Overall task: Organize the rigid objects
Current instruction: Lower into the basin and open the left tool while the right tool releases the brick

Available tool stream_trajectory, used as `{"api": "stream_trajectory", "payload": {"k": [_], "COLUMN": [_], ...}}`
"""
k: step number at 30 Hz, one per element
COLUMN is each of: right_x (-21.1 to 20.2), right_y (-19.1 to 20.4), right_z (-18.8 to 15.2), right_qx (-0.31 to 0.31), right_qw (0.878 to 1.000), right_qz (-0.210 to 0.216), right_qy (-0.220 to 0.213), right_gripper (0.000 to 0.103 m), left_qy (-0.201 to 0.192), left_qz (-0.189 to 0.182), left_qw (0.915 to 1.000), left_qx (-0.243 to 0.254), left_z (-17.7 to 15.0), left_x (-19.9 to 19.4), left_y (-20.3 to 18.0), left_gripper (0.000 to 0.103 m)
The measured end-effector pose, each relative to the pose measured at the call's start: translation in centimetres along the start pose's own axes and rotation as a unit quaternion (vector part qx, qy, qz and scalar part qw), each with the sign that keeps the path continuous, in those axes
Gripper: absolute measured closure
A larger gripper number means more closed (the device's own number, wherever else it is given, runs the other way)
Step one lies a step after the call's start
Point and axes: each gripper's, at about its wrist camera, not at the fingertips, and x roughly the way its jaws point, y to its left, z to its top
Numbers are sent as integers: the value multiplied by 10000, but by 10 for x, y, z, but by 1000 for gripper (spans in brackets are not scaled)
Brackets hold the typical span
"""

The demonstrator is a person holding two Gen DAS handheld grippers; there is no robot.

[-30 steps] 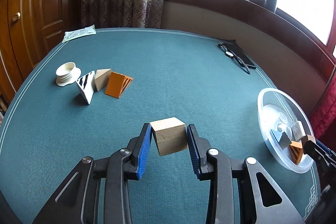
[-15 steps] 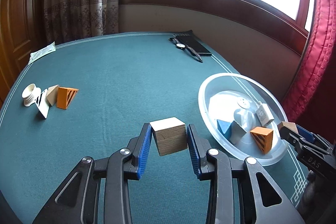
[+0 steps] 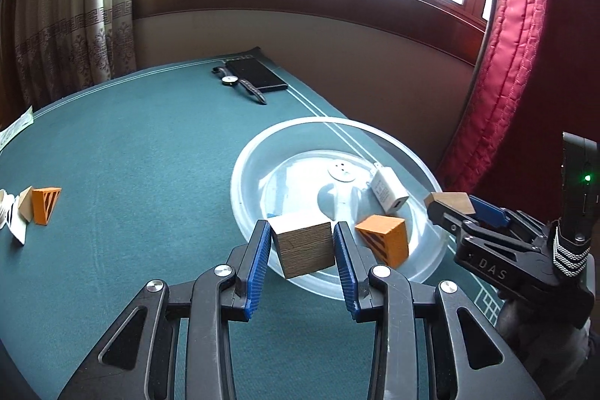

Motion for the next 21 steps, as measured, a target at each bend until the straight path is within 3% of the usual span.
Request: {"api": "stream_trajectory", "payload": {"k": [8, 10, 21], "right_x": [4, 4, 9], "right_y": [-5, -5, 4], "right_z": [1, 1, 2], "right_qx": [58, 48, -301], "right_qw": [10000, 10000, 9993], "right_qz": [-20, -13, -210], "right_qy": [15, 19, 18], "right_gripper": [39, 39, 39], "left_qy": [112, 116, -101], "left_qz": [-483, -440, 23], "left_qw": [9987, 9990, 9999], "left_qx": [69, 37, 5], "left_z": [4, 3, -4], "left_x": [14, 16, 5], "left_y": [-22, -21, -3], "left_gripper": [64, 57, 57]}}
